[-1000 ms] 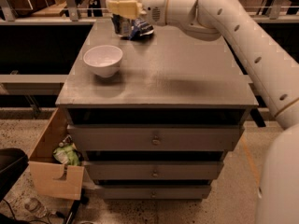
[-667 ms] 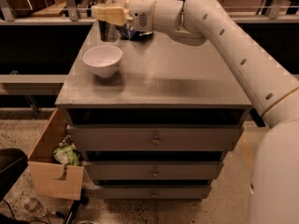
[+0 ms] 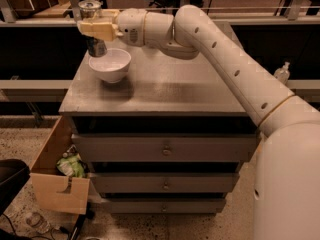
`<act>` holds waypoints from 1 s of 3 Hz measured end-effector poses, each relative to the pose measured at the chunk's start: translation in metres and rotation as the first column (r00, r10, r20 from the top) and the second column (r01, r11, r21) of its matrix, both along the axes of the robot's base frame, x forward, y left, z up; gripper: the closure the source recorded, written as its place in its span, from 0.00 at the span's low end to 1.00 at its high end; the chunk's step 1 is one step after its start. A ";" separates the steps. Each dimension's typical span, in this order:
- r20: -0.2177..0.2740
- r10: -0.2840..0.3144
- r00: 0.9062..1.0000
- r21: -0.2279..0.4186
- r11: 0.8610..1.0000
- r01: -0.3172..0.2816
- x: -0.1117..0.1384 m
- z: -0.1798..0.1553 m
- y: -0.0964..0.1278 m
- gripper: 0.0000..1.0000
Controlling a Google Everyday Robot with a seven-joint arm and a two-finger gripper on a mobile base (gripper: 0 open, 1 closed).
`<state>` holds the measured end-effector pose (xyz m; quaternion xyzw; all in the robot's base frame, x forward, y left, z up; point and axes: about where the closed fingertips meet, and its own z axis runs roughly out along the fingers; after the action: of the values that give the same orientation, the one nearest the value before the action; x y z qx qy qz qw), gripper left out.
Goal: Place redbull can into white bowl
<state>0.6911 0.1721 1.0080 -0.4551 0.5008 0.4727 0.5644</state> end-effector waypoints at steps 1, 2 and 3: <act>0.038 0.009 0.999 0.001 1.000 -0.009 0.016 -0.019 0.003 1.00; 0.064 -0.003 0.998 -0.019 1.000 0.004 0.039 -0.034 -0.009 1.00; 0.069 -0.008 0.998 -0.059 0.998 0.012 0.050 -0.045 -0.023 1.00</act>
Offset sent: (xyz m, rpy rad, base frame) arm 0.0711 -0.0351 -0.0514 -0.0468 -0.0941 -0.0375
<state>0.7411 0.1487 0.9629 -0.4850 0.4972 0.4390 0.5699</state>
